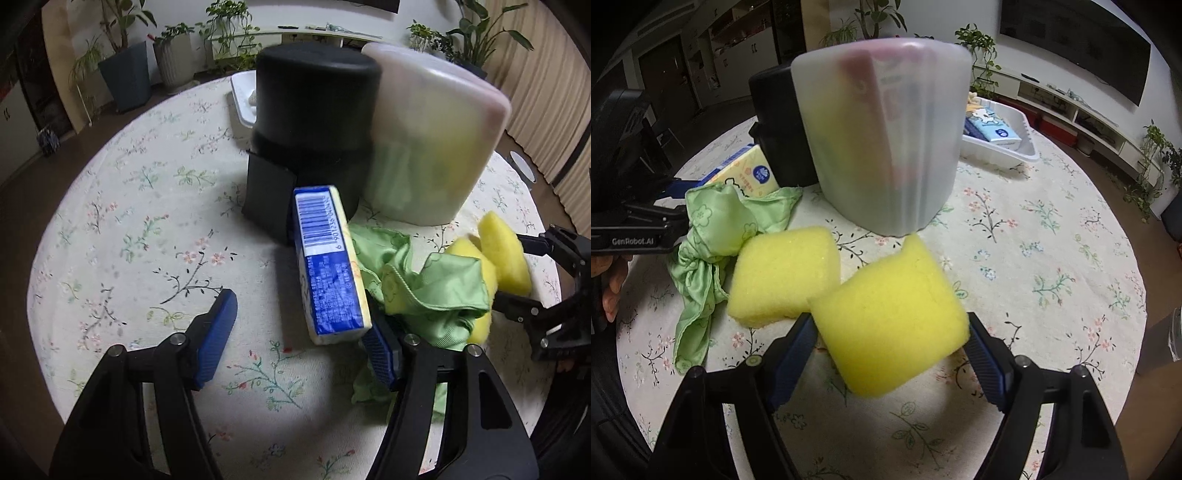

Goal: Organize soft objects
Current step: 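Grasp the blue-and-white barcode box with the left tool while the right tool grasps a yellow rectangular sponge, then lift and carry the box and yellow sponge over the white tray with both tools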

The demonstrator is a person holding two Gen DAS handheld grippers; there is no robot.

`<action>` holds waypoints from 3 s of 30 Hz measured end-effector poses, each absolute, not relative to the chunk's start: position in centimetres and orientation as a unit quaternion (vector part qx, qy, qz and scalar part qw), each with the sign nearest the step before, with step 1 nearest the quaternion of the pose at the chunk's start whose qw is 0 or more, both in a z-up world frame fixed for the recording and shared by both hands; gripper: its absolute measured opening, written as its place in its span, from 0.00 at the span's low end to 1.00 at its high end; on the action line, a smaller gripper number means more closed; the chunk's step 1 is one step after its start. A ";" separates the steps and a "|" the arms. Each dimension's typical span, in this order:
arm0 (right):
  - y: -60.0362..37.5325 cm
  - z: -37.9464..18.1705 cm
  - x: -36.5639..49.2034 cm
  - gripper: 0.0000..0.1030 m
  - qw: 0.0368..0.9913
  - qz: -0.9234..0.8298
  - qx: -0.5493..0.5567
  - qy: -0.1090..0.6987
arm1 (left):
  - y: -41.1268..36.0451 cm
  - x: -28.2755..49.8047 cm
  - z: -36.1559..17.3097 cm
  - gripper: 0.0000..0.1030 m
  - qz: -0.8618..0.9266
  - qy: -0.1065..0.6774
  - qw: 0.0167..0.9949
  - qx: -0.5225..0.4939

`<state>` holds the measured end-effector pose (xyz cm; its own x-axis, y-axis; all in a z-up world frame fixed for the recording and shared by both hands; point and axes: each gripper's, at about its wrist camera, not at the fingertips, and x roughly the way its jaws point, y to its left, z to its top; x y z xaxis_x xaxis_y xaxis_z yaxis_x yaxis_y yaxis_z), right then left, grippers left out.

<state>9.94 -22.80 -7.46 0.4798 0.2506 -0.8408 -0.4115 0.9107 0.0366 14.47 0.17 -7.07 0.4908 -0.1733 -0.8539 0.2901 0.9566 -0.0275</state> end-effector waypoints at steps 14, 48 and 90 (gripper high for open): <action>-23.6 -7.6 10.8 0.63 0.859 0.193 -0.060 0.471 | -0.6 14.2 -7.6 0.21 -0.147 0.487 0.859 0.066; -24.1 -4.4 6.3 0.34 0.863 0.201 -0.039 0.461 | 1.1 10.2 -5.7 0.19 -0.157 0.472 0.866 0.055; -22.8 -1.7 36.4 0.38 0.827 0.252 -0.232 0.446 | -4.1 38.2 -3.5 0.21 -0.250 0.467 0.815 0.237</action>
